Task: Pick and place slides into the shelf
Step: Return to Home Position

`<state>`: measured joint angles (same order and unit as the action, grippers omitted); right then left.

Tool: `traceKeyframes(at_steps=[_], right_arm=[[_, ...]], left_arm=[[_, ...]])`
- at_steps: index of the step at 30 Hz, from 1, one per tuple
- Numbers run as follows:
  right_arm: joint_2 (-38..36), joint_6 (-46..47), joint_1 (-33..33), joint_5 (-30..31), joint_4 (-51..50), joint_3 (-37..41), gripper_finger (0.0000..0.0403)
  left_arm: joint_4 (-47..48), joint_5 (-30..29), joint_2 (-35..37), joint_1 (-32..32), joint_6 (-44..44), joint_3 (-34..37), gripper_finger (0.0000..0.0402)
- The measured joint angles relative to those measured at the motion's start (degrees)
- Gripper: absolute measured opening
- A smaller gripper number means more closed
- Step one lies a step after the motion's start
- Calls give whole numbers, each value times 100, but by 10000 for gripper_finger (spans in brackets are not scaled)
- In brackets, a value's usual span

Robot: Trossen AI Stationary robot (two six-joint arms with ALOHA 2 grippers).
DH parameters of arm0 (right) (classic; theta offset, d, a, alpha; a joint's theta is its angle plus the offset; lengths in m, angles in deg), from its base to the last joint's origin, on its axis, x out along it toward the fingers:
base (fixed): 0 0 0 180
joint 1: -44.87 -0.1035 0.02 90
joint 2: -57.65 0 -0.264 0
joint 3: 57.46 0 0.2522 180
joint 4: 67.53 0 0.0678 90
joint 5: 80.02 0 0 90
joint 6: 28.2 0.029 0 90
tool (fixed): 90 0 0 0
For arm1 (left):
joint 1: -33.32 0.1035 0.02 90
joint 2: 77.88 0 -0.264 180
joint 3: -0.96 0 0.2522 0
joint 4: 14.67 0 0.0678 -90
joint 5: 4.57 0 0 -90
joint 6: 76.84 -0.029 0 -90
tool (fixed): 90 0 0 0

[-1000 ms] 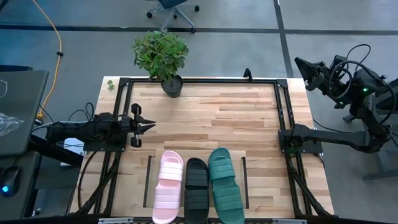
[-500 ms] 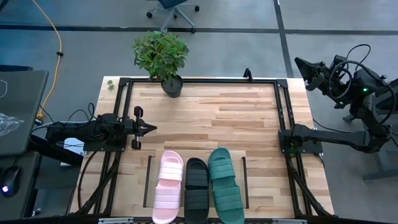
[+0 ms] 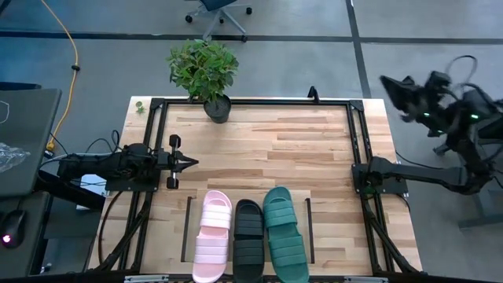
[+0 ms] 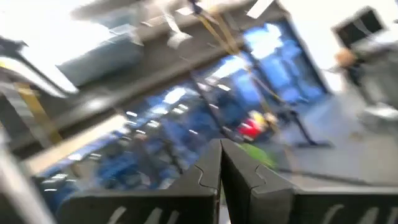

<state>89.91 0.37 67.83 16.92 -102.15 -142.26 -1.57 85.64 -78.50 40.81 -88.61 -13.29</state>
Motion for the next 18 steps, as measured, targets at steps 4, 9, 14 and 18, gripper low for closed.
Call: traceKeyframes(at_steps=[4,9,14,18], right_arm=[[-403,-123,0,-580,532,0,0],[-1001,-673,12,-867,813,1,0],[-1231,-1181,244,-1061,1402,672,0],[-1522,-1231,265,-1139,2117,1554,0]], left_arm=[[-2,-4,0,1,-41,-2,1],[-6,-10,0,0,-41,-2,6],[-11,-20,0,2,-41,-2,10],[-11,-20,0,2,-41,-2,10]])
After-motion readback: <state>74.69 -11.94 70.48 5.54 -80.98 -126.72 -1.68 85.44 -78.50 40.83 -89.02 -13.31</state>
